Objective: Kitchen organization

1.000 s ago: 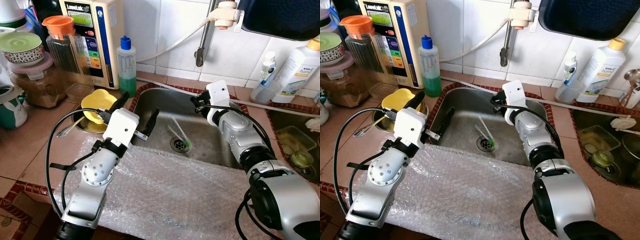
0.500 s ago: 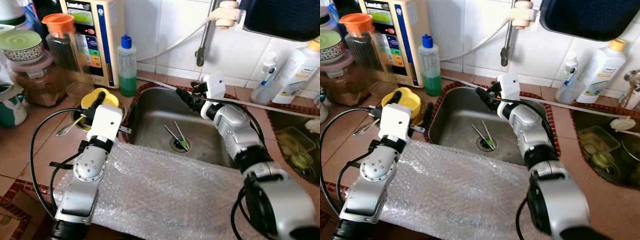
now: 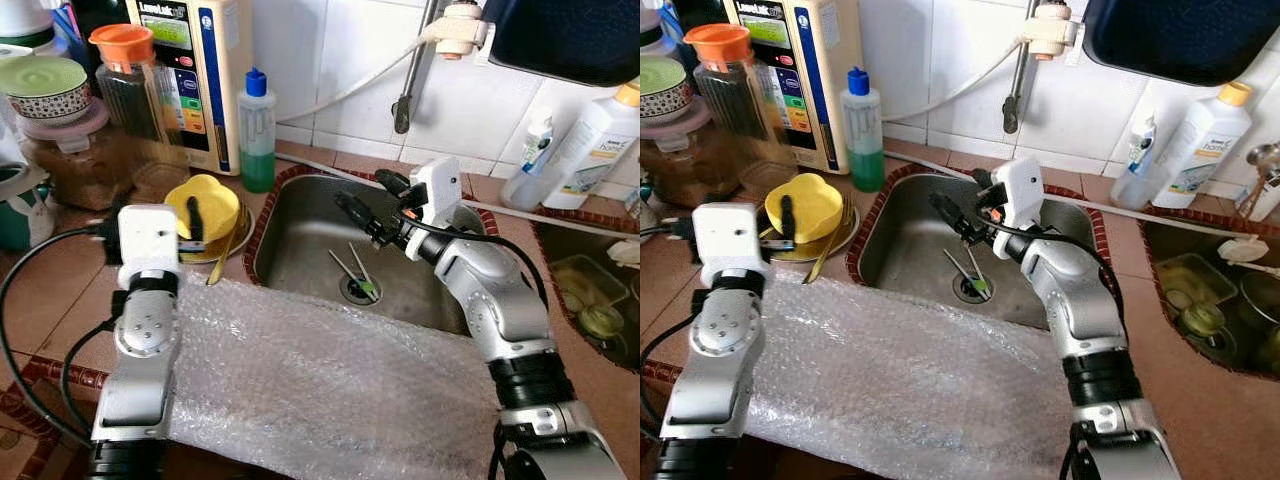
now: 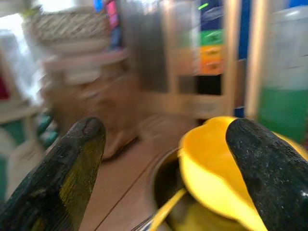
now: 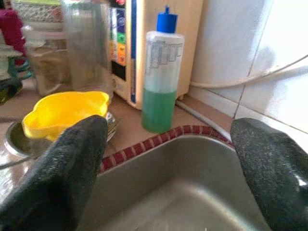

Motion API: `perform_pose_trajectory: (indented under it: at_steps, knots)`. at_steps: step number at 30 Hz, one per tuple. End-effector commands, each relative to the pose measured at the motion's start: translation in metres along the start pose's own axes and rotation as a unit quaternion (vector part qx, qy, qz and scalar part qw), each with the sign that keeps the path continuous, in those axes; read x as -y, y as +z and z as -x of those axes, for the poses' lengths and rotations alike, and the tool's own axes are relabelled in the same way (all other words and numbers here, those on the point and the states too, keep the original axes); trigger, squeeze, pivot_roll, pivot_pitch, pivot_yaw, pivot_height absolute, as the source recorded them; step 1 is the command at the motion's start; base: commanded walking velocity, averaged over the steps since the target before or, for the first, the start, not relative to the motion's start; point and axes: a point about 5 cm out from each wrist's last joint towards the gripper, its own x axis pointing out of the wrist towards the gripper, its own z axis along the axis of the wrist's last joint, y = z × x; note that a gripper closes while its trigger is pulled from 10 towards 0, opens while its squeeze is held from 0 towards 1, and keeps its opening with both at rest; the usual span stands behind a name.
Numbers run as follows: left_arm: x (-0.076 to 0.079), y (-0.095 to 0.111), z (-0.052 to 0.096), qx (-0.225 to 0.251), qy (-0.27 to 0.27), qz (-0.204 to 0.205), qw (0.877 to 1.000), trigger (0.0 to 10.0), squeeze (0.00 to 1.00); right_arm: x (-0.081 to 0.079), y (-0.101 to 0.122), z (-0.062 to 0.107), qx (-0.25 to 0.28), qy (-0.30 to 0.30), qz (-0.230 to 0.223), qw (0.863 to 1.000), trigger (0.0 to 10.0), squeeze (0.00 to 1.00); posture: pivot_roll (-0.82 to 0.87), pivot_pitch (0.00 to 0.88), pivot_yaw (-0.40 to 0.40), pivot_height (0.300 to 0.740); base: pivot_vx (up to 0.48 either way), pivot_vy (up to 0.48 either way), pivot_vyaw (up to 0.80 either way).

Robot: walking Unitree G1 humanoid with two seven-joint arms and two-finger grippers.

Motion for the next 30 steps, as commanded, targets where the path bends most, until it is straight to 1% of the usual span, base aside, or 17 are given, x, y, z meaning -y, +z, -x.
perform_pose_trajectory:
  at_steps: [1, 2, 3, 5, 7, 8, 9, 10, 11, 12, 13, 19, 20, 27, 28, 29, 30]
  knots:
    - [-0.005, -0.001, 0.0, -0.01, 0.018, 0.013, 1.0, 10.0, 0.38, -0.001, 0.004, 0.004, -0.005, 0.0, 0.006, 1.0, 10.0, 1.0, 0.07, 0.032, -0.068, 0.74, 0.0, 0.0, 0.0]
    - [-0.005, -0.001, 0.0, -0.01, 0.018, 0.013, 1.0, 10.0, 0.38, -0.001, 0.004, 0.004, -0.005, 0.0, 0.006, 1.0, 10.0, 1.0, 0.07, 0.032, -0.068, 0.74, 0.0, 0.0, 0.0]
    - [-0.009, -0.003, 0.001, -0.019, 0.036, 0.016, 0.999, 10.0, 0.0, -0.005, 0.005, 0.006, -0.01, 0.01, 0.007, 1.0, 10.0, 1.0, 0.07, 0.032, -0.068, 0.74, 0.0, 0.0, 0.0]
    - [-0.011, -0.005, 0.002, -0.03, 0.045, 0.027, 0.998, 10.0, 0.0, -0.009, 0.005, 0.007, -0.013, 0.023, 0.008, 1.0, 10.0, 1.0, 0.07, 0.032, -0.068, 0.74, 0.0, 0.0, 0.0]
    - [-0.013, -0.01, 0.004, -0.046, 0.048, 0.034, 0.997, 10.0, 0.0, -0.02, 0.007, 0.01, -0.021, 0.063, 0.009, 0.998, 10.0, 1.0, 0.07, 0.027, -0.066, 0.74, 0.0, 0.0, 0.0]
    - [-0.013, -0.013, 0.006, -0.056, 0.048, 0.043, 0.996, 10.0, 0.0, -0.027, 0.007, 0.012, -0.026, 0.085, 0.011, 0.996, 10.0, 0.89, 0.07, 0.027, -0.066, 0.74, 0.0, 0.0, 0.0]
    - [-0.012, -0.014, 0.007, -0.062, 0.048, 0.051, 0.996, 10.0, 0.0, -0.03, 0.007, 0.014, -0.029, 0.096, 0.011, 0.995, 10.0, 0.89, 0.07, 0.027, -0.066, 0.74, 0.0, 0.0, 0.0]
    - [-0.012, -0.018, 0.009, -0.076, 0.052, 0.066, 0.994, 10.0, 0.0, -0.035, 0.007, 0.016, -0.033, 0.113, 0.012, 0.993, 10.0, 0.34, 0.07, 0.026, -0.064, 0.74, 0.0, 0.0, 0.0]
    - [-0.012, -0.018, 0.009, -0.076, 0.052, 0.066, 0.994, 10.0, 0.0, -0.035, 0.007, 0.016, -0.033, 0.113, 0.012, 0.993, 10.0, 0.34, 0.07, 0.026, -0.064, 0.74, 0.0, 0.0, 0.0]
    - [-0.012, -0.02, 0.009, -0.084, 0.055, 0.073, 0.992, 10.0, 0.0, -0.038, 0.006, 0.017, -0.036, 0.121, 0.012, 0.992, 10.0, 0.23, 0.07, 0.025, -0.064, 0.74, 0.0, 0.0, 0.0]
    - [-0.011, -0.025, 0.01, -0.104, 0.059, 0.094, 0.988, 10.0, 0.0, -0.045, 0.005, 0.021, -0.044, 0.147, 0.016, 0.988, 10.0, 0.0, 0.07, 0.024, -0.063, 0.74, 0.0, 0.0, 0.0]
    - [-0.008, -0.027, 0.009, -0.117, 0.06, 0.115, 0.985, 10.0, 0.0, -0.049, 0.003, 0.025, -0.054, 0.161, 0.02, 0.985, 10.0, 0.0, 0.06, 0.025, -0.061, 0.74, 0.0, 0.0, 0.0]
    - [-0.007, -0.028, 0.008, -0.125, 0.062, 0.133, 0.981, 10.0, 0.0, -0.049, 0.004, 0.026, -0.057, 0.159, 0.022, 0.985, 10.0, 0.0, 0.06, 0.026, -0.059, 0.74, 0.0, 0.0, 0.0]
    - [-0.004, -0.03, 0.005, -0.137, 0.058, 0.192, 0.97, 10.0, 0.0, -0.05, 0.005, 0.028, -0.062, 0.158, 0.026, 0.985, 10.0, 0.0, 0.06, 0.026, -0.058, 0.74, 0.0, 0.0, 0.0]
    - [-0.004, -0.028, 0.003, -0.133, 0.057, 0.201, 0.969, 5.3, 0.0, -0.05, 0.005, 0.028, -0.062, 0.158, 0.028, 0.985, 10.0, 0.0, 0.06, 0.026, -0.06, 0.74, 0.0, 0.0, 0.0]
    - [-0.004, -0.028, 0.002, -0.132, 0.057, 0.209, 0.967, 3.4, 0.0, -0.05, 0.005, 0.028, -0.062, 0.157, 0.028, 0.985, 10.0, 0.0, 0.06, 0.026, -0.06, 0.74, 0.0, 0.0, 0.0]
    - [-0.005, -0.029, 0.001, -0.133, 0.059, 0.218, 0.965, 0.0, 0.0, -0.05, 0.005, 0.028, -0.062, 0.157, 0.028, 0.985, 10.0, 0.0, 0.06, 0.026, -0.06, 0.74, 0.0, 0.0, 0.0]
